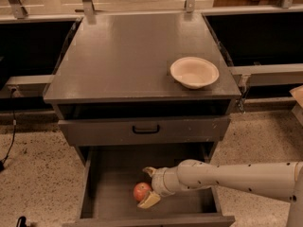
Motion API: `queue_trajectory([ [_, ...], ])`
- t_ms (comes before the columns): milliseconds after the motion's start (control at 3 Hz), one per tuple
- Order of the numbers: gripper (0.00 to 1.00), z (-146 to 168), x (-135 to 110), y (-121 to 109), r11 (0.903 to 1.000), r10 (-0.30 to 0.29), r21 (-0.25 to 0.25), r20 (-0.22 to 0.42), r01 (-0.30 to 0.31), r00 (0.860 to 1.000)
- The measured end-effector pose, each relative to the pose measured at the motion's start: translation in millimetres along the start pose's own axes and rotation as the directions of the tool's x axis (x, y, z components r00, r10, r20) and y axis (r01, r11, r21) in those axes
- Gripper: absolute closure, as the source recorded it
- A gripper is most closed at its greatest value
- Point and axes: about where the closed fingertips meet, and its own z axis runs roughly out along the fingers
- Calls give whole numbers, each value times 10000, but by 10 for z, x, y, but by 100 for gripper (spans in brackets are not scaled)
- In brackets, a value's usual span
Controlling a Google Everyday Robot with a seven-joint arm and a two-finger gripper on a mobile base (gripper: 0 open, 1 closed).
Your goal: Pick apple from middle drawer and place on counter
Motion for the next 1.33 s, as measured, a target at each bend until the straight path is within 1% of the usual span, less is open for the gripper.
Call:
queue_trajectory([
  [333,32,319,176,-6,9995,68,-298,-107,-71,9999],
  [667,36,348,212,2,9991,121,-407,-119,-126,9999],
  [1000,37,359,222,7,9989,129,-454,-129,-135,9998],
  [1333,44,403,260,22,9980,160,-612,-281,-177,9995],
])
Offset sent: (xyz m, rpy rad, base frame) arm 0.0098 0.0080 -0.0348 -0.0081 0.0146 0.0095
